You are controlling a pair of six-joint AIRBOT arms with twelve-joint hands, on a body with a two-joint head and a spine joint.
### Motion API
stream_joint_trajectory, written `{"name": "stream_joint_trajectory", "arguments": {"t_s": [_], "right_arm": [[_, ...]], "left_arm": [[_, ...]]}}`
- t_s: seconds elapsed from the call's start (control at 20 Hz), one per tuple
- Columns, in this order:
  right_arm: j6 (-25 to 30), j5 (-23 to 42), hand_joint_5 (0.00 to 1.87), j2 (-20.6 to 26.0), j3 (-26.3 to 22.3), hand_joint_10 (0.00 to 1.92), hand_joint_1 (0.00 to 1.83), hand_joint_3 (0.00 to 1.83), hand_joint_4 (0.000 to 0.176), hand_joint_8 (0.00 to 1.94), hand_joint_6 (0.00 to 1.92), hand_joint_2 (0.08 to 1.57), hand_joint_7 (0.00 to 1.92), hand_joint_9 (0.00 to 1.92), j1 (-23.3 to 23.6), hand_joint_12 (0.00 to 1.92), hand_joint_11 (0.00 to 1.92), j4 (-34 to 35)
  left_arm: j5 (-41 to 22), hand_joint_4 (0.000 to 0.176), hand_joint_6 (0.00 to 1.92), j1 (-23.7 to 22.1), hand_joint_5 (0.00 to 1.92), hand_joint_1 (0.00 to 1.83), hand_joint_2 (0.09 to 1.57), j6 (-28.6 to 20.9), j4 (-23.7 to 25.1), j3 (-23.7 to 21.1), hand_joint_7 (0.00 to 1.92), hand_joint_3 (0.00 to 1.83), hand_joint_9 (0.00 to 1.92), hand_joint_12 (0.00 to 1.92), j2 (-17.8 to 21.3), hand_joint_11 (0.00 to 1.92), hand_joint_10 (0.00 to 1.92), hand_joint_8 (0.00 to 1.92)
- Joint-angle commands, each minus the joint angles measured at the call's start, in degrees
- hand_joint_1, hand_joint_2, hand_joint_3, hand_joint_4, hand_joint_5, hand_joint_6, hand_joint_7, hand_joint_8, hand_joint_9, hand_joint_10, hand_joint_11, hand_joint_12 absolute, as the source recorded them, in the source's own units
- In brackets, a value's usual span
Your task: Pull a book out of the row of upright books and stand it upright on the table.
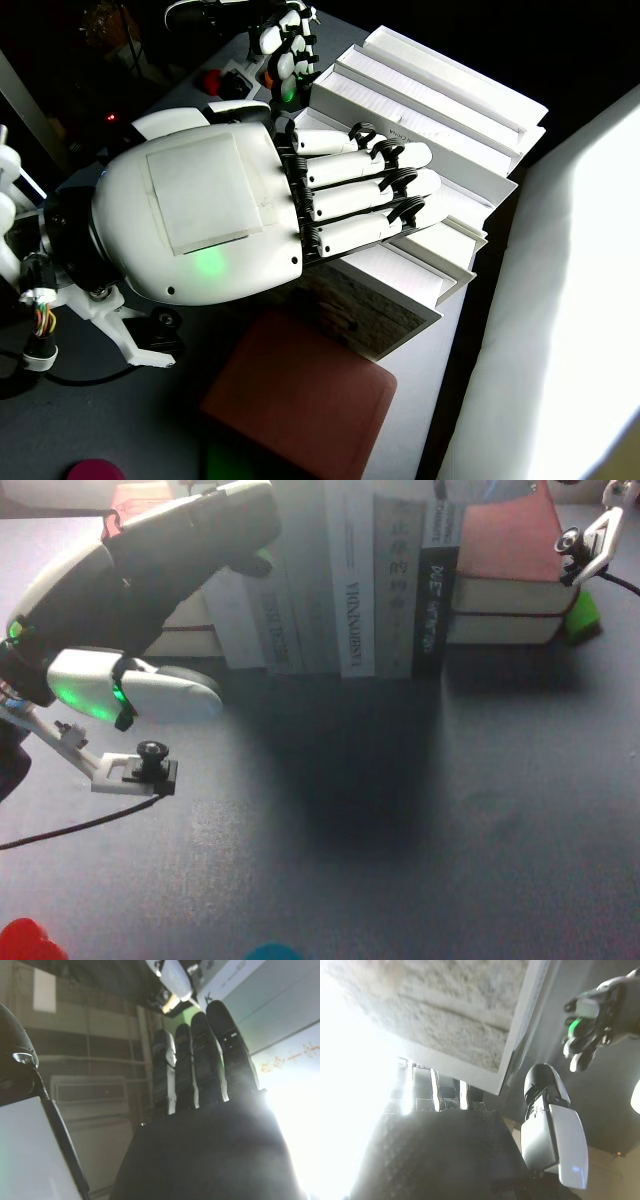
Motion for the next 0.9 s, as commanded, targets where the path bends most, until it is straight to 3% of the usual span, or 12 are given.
{"name": "stream_joint_trajectory", "arguments": {"t_s": [0.0,0.05,0.1,0.25,0.4,0.5,0.65,0.7,0.75,0.85], "right_arm": [[0.1,2.9,0.32,0.8,-1.9,0.00,0.00,0.00,0.131,0.00,0.00,1.06,0.00,0.00,0.4,0.00,0.00,-2.1],[0.1,3.0,0.29,2.4,-3.8,0.00,0.00,0.00,0.167,0.00,0.00,0.97,0.00,0.00,0.8,0.00,0.00,-3.4],[0.1,3.4,0.24,4.7,-6.1,0.00,0.00,0.00,0.174,0.00,0.00,0.92,0.00,0.00,1.1,0.00,0.00,-4.8],[0.1,5.3,0.09,11.2,-12.9,0.00,0.00,0.00,0.176,0.00,0.00,1.00,0.00,0.00,1.4,0.00,0.00,-8.2],[-0.4,7.5,0.00,16.1,-18.3,0.00,0.00,0.00,0.176,0.00,0.00,1.02,0.00,0.00,1.4,0.00,0.00,-9.6],[-0.6,8.5,0.09,18.6,-21.5,0.00,0.00,0.00,0.149,0.00,0.01,1.02,0.00,0.00,1.0,0.00,0.00,-10.7],[-0.5,9.8,0.14,19.1,-23.0,0.00,0.00,0.00,0.175,0.00,0.02,1.02,0.00,0.00,-1.1,0.00,0.00,-10.6],[-0.5,10.2,0.18,19.1,-23.4,0.00,0.00,0.00,0.172,0.00,0.01,1.00,0.00,0.00,-1.9,0.00,0.00,-10.3],[-0.4,11.0,0.22,19.1,-23.5,0.00,0.00,0.00,0.139,0.00,0.02,1.01,0.00,0.00,-2.6,0.00,0.00,-9.8],[0.2,12.2,0.24,19.2,-24.0,0.00,0.00,0.00,0.122,0.00,0.03,1.00,0.00,0.00,-4.0,0.00,0.00,-9.0]], "left_arm": [[-6.3,0.000,0.00,-0.1,0.39,1.15,0.69,-0.5,-2.3,-0.3,0.34,0.00,0.32,1.17,-0.2,0.00,0.01,0.02],[-6.3,0.000,0.01,0.2,0.39,1.13,0.70,-0.5,-2.5,-0.4,0.32,0.00,0.32,1.17,-0.3,0.00,0.01,0.01],[-6.5,0.000,0.00,0.5,0.39,1.13,0.70,-0.5,-2.9,-0.5,0.29,0.00,0.29,1.12,-0.3,0.00,0.00,0.00],[-7.0,0.000,0.00,1.2,0.39,1.13,0.70,-0.5,-3.6,-1.0,0.25,0.00,0.27,1.01,-0.4,0.00,0.01,0.00],[-7.7,0.000,0.00,2.1,0.41,1.16,0.70,-0.5,-4.7,-1.1,0.24,0.00,0.29,1.11,-0.6,0.00,0.01,0.00],[-8.1,0.000,0.01,2.6,0.43,1.16,0.67,-0.5,-5.3,-1.2,0.24,0.00,0.30,1.17,-0.8,0.00,0.01,0.00],[-8.6,0.000,0.00,3.2,0.42,1.12,0.69,-0.5,-6.1,-1.3,0.21,0.00,0.29,1.15,-0.9,0.00,0.00,0.00],[-8.8,0.000,0.00,3.4,0.42,1.12,0.70,-0.5,-6.2,-1.4,0.19,0.00,0.28,1.17,-1.0,0.00,0.00,0.00],[-8.9,0.000,0.00,3.6,0.41,1.14,0.67,-0.5,-6.4,-1.4,0.20,0.00,0.29,1.19,-1.0,0.00,0.00,0.00],[-9.1,0.000,0.00,4.0,0.40,1.15,0.71,-0.5,-6.9,-1.4,0.21,0.01,0.27,1.11,-1.3,0.00,0.01,0.00]]}}
